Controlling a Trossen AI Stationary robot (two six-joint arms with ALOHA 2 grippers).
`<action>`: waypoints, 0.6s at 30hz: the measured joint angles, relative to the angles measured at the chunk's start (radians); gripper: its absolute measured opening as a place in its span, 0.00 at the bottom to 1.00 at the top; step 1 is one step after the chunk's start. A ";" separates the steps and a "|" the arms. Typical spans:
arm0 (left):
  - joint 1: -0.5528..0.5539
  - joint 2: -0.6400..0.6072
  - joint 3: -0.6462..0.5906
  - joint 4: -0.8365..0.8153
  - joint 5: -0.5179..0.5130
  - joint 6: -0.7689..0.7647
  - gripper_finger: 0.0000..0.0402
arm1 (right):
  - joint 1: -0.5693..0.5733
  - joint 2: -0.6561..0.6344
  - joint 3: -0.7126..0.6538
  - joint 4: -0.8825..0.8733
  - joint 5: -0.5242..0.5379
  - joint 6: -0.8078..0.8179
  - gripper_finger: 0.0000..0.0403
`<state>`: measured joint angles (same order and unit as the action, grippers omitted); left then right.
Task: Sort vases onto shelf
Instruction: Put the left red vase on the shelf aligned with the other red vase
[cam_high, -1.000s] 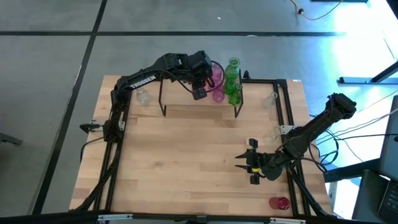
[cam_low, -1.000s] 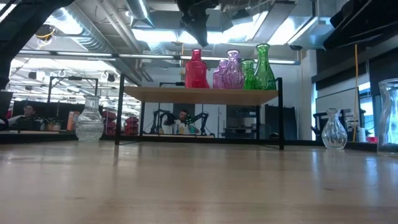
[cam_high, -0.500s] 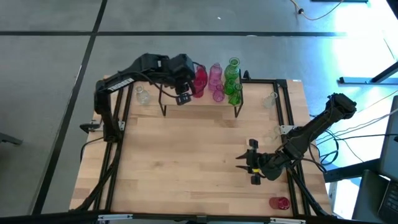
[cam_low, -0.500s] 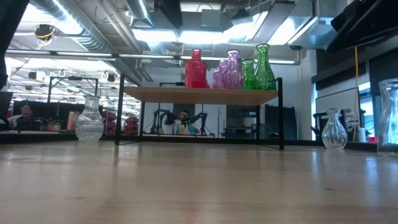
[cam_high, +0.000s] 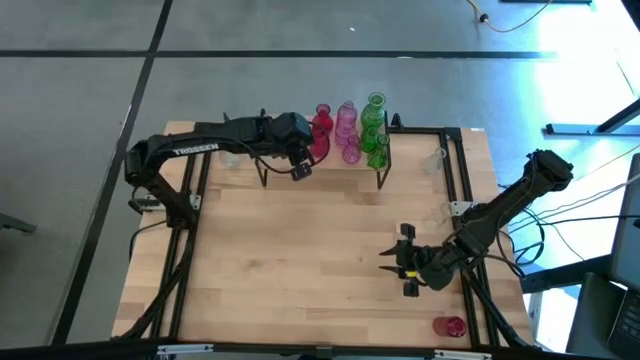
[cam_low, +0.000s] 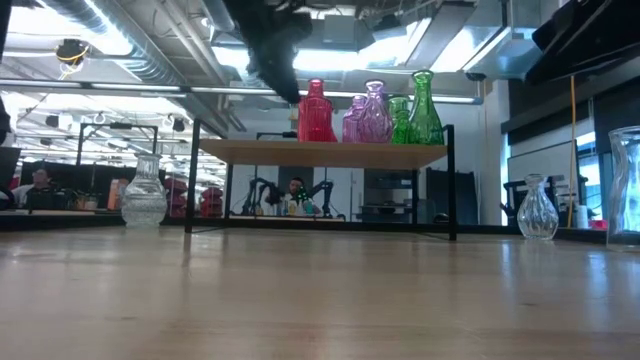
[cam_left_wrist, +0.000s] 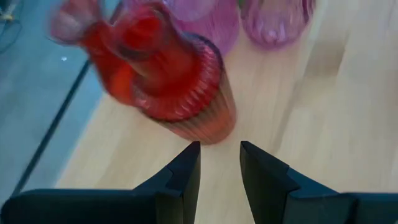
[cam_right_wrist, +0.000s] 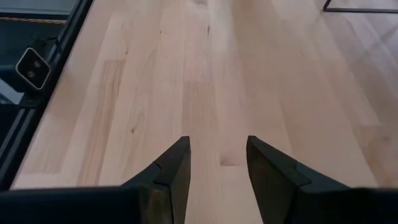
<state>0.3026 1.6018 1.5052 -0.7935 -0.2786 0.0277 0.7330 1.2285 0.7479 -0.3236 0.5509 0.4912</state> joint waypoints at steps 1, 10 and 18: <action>0.005 0.001 -0.014 0.006 0.011 0.001 0.26 | 0.000 0.000 0.000 -0.001 0.005 -0.001 0.35; 0.010 0.036 -0.075 0.150 0.021 0.000 0.26 | 0.000 0.000 0.000 0.000 0.017 -0.001 0.35; 0.020 0.036 -0.077 0.253 0.002 0.000 0.26 | 0.000 0.000 0.000 -0.001 0.017 -0.002 0.35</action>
<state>0.3224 1.6379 1.4284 -0.5404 -0.2763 0.0277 0.7330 1.2285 0.7479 -0.3249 0.5682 0.4896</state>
